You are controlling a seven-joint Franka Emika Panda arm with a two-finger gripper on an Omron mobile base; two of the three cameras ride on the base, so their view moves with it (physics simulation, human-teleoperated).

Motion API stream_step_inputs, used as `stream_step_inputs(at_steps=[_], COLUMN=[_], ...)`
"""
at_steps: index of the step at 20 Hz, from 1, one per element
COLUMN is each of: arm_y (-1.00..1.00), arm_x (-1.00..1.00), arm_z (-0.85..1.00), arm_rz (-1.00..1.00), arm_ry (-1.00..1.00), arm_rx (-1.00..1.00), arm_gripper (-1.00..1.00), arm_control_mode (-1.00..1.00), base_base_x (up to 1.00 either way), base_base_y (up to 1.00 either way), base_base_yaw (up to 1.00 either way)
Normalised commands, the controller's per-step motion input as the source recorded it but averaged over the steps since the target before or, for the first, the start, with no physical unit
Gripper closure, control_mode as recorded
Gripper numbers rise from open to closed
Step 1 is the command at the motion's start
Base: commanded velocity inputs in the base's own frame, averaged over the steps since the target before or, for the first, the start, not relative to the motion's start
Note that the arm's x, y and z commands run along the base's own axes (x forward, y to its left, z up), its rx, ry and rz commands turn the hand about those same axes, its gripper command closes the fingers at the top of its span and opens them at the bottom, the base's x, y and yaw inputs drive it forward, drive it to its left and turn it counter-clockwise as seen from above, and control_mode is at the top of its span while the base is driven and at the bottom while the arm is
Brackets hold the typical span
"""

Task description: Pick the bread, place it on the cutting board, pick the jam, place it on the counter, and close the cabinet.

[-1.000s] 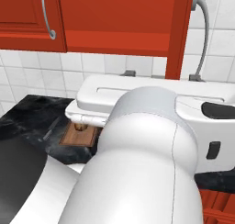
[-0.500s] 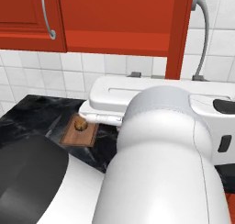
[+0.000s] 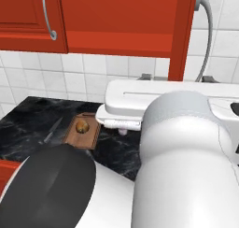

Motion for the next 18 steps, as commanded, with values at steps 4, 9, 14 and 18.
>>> stream_step_inputs(at_steps=[4, 9, 14, 18], arm_y=[-0.03, 0.00, 0.00, 0.00], arm_x=[0.28, 0.27, 0.30, 0.34], arm_z=[-0.10, -0.13, -0.15, -0.12], arm_rz=[0.00, 0.00, 0.00, 0.00], arm_ry=[-0.10, -0.09, -0.08, -0.08], arm_rx=[0.00, 0.00, 0.00, 0.00], arm_gripper=[-1.00, -1.00, -1.00, -1.00], arm_control_mode=[-1.00, -1.00, -1.00, -1.00], base_base_x=[0.00, 0.00, 0.00, 0.00], base_base_y=[0.00, 0.00, 0.00, 0.00], base_base_yaw=[0.00, 0.00, 0.00, 0.00])
